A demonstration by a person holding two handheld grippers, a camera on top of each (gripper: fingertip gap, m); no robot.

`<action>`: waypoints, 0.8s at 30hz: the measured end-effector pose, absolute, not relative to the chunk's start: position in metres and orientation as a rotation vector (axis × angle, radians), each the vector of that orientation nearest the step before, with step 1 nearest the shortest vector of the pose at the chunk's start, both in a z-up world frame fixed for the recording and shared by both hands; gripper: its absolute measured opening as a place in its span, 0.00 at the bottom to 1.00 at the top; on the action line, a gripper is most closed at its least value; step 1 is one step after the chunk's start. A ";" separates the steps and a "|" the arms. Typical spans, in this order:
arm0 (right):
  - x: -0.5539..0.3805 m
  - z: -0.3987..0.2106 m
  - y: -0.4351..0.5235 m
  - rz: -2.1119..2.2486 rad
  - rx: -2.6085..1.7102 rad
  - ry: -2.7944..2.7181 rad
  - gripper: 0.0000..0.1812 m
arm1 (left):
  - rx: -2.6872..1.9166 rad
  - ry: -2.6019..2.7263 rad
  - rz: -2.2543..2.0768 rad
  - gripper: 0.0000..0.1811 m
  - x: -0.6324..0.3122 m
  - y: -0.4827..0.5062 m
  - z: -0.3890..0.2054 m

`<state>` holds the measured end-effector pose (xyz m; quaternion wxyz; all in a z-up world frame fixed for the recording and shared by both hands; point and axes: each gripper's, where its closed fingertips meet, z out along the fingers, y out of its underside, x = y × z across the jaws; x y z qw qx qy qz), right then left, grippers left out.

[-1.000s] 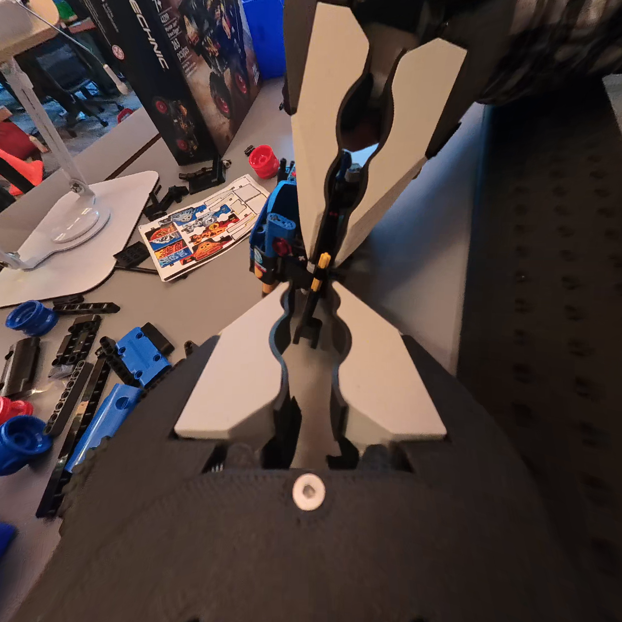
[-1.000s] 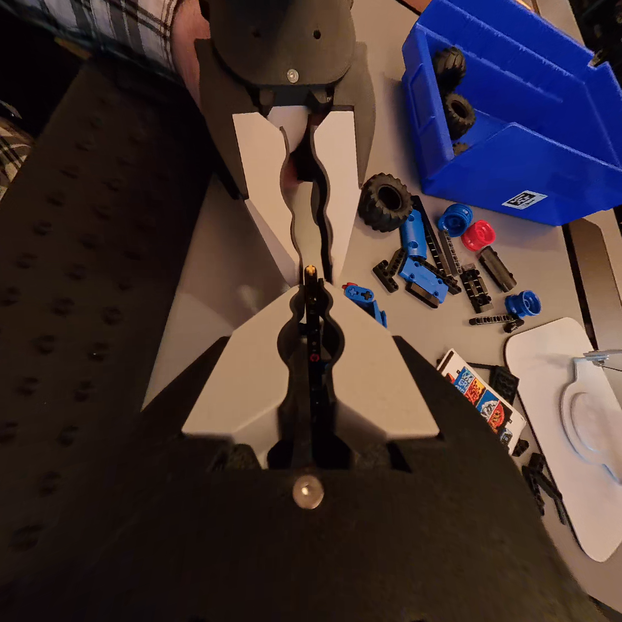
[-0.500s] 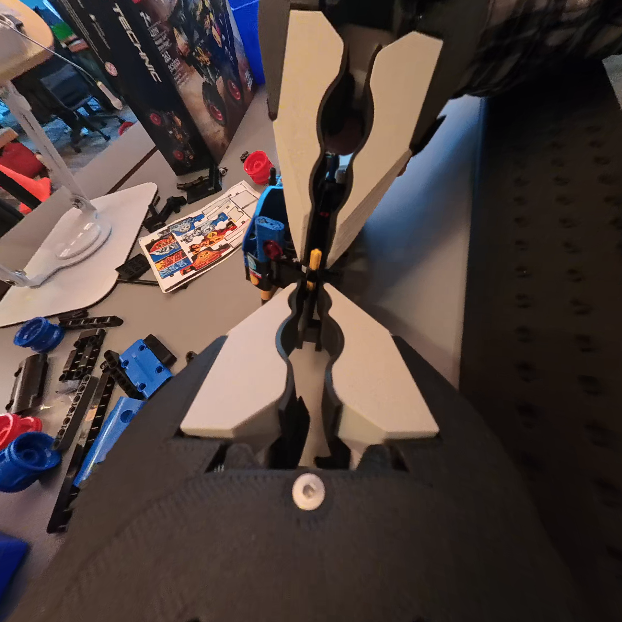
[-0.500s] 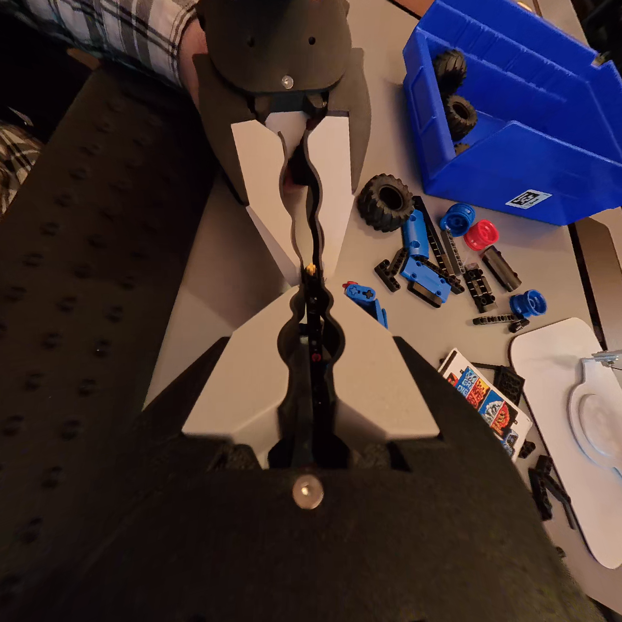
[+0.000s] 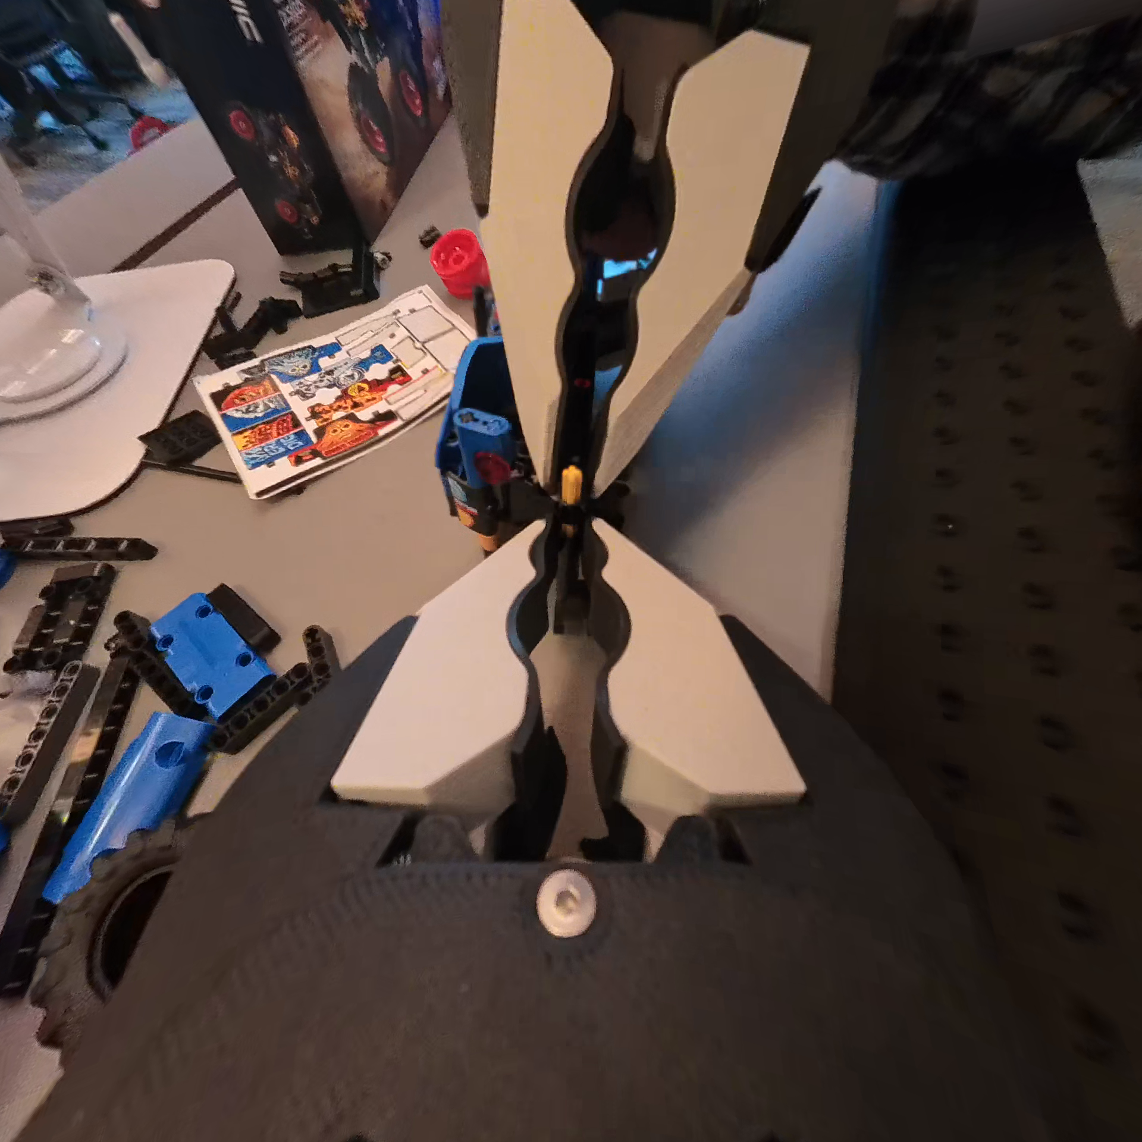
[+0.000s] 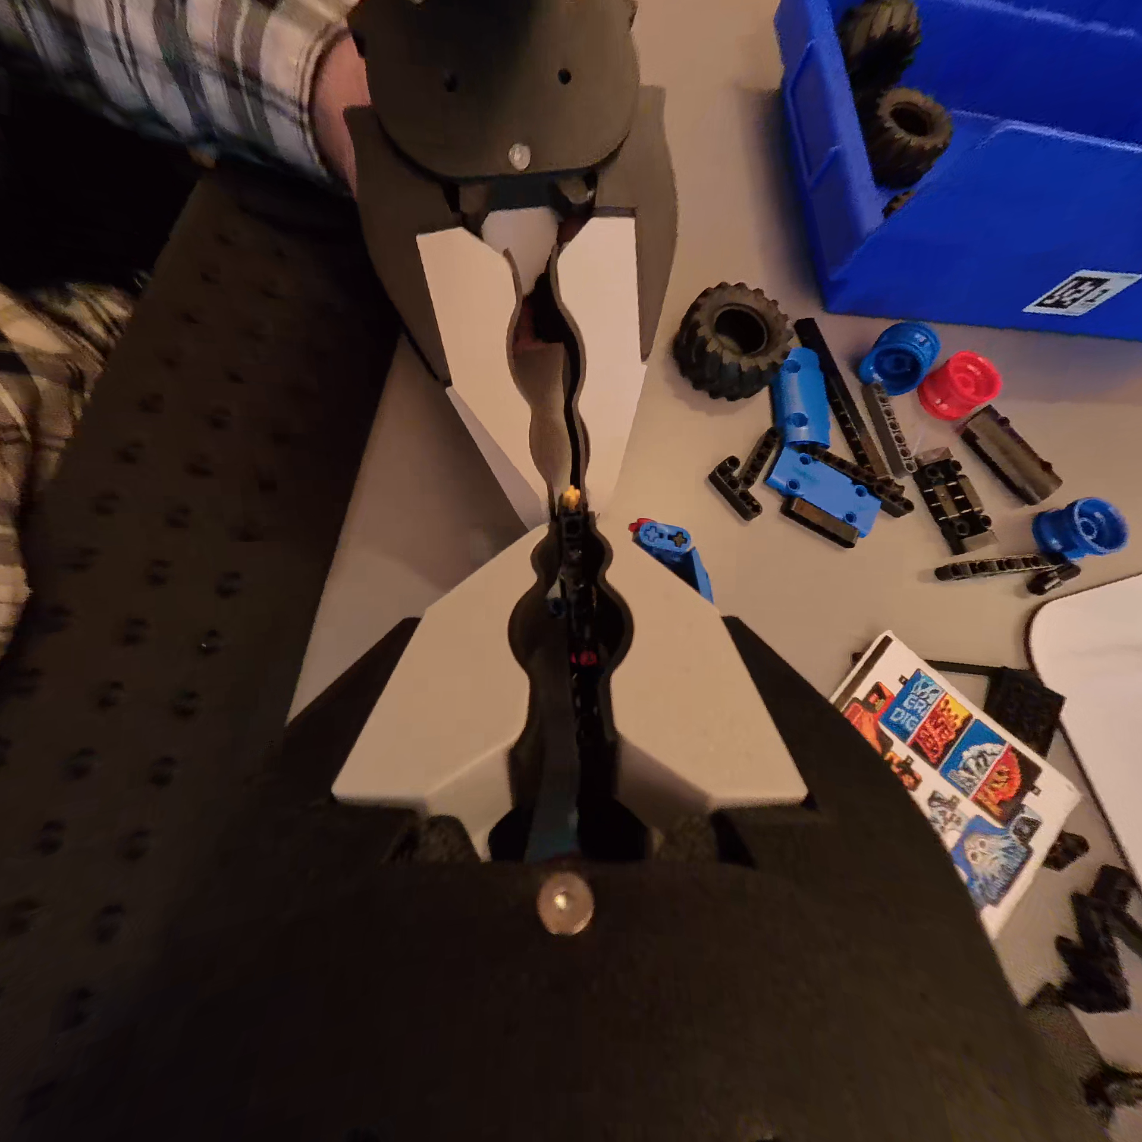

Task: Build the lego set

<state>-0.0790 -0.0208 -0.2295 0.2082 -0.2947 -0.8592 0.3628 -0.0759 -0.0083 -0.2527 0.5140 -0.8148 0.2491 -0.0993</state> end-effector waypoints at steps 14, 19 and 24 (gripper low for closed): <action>-0.086 -0.237 -0.003 0.992 -0.868 -2.522 0.04 | -2.021 0.471 -0.440 0.03 -0.085 -0.001 -0.254; -0.085 -0.242 -0.003 0.957 -0.881 -2.547 0.03 | -2.044 0.494 -0.406 0.03 -0.086 0.000 -0.258; -0.084 -0.244 -0.003 0.914 -0.882 -2.569 0.03 | -2.051 0.545 -0.343 0.03 -0.085 0.002 -0.262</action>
